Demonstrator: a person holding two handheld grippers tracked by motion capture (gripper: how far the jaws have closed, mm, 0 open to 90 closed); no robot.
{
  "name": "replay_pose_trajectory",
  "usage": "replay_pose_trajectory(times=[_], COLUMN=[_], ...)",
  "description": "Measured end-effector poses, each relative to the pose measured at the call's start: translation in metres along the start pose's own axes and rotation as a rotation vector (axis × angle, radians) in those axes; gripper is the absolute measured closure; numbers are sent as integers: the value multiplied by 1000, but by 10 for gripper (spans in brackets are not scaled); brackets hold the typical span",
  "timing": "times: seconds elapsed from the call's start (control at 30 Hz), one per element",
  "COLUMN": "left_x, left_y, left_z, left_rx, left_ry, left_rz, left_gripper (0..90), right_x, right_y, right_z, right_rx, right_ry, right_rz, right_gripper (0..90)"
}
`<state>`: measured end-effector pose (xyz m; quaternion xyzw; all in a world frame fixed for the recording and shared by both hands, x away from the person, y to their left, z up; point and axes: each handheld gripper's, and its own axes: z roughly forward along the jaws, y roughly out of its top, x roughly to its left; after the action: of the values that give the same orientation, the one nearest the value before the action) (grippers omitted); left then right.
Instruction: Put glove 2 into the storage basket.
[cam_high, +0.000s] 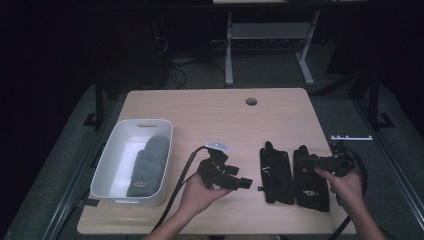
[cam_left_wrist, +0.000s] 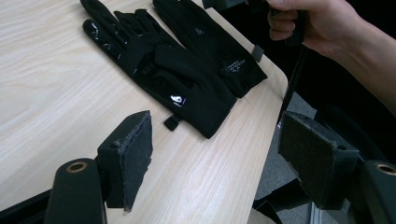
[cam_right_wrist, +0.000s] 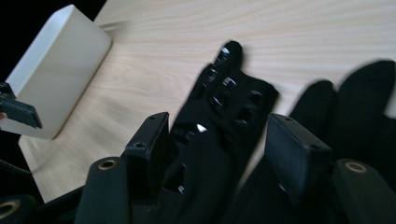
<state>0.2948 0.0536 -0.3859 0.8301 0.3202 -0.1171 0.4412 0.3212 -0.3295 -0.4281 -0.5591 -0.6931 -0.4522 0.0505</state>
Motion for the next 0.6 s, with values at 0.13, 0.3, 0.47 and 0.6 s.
replay_pose_trajectory(times=[0.13, 0.3, 0.47, 0.6], left_x=[-2, -3, -4, -5], left_y=[0, 0, 0, -1], left_z=[6, 15, 20, 22], left_rx=[10, 23, 22, 22], left_ry=[-6, -4, -10, -13], left_rz=[7, 10, 9, 10], left_gripper=[263, 263, 262, 263], right_x=[-9, -16, -21, -22], right_y=[-11, -22, -29, -35], right_z=[-5, -8, -8, -5], right_rx=[10, 22, 42, 67], right_ry=[-31, -71, -133, -182], right_rz=[-8, -15, -59, -103], right_gripper=[402, 416, 435, 451])
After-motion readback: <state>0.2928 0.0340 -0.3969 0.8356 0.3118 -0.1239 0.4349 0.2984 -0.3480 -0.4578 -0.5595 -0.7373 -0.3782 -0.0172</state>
